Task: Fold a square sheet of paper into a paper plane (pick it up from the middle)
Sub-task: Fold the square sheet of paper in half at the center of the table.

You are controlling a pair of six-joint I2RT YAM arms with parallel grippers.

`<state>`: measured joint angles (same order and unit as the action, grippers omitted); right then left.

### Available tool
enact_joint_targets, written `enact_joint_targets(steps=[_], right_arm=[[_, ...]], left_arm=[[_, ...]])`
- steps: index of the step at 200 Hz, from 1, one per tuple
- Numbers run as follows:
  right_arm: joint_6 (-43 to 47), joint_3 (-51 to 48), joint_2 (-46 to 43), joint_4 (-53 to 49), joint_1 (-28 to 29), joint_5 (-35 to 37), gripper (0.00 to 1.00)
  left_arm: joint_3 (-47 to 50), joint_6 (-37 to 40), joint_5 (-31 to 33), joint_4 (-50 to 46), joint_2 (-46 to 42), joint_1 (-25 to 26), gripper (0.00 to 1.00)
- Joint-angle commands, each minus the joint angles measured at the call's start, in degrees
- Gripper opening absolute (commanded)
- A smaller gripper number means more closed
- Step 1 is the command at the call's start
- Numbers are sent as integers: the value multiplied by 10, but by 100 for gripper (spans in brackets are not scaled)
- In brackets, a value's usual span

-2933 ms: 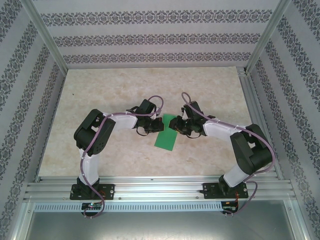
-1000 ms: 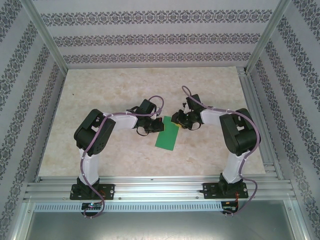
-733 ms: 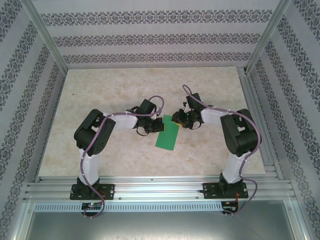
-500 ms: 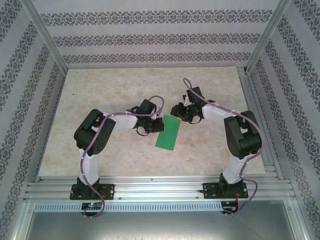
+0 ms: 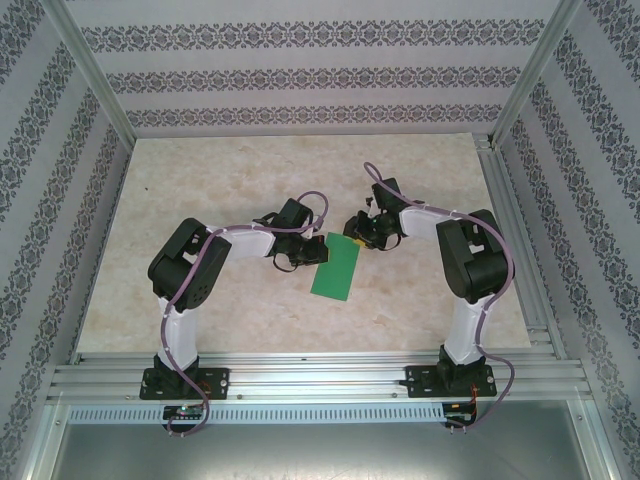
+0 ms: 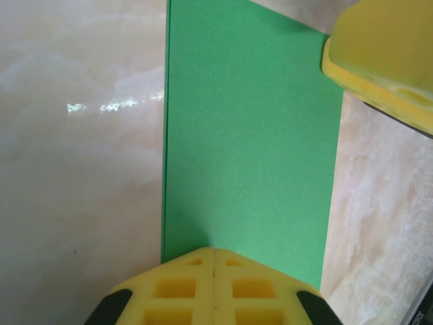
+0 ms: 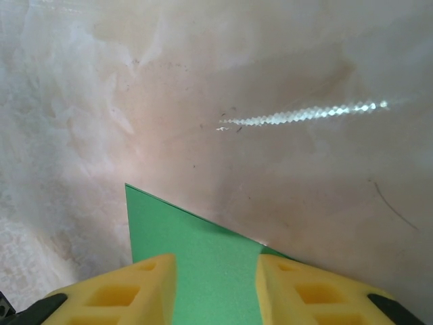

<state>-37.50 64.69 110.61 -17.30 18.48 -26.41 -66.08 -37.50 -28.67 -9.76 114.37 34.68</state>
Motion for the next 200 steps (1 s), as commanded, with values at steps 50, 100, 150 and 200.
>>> enact_joint_targets(steps=[50,100,150,200], right_arm=[[23,46,-18,-47,-4,29,38],[21,32,34,-27,-8,35,37],[24,32,40,-27,-13,25,37],[12,27,-45,-14,-15,-9,38]], left_arm=[[4,16,10,-53,21,11,4],[2,18,11,-57,21,11,4],[3,18,10,-57,22,11,4],[6,14,11,-54,18,11,4]])
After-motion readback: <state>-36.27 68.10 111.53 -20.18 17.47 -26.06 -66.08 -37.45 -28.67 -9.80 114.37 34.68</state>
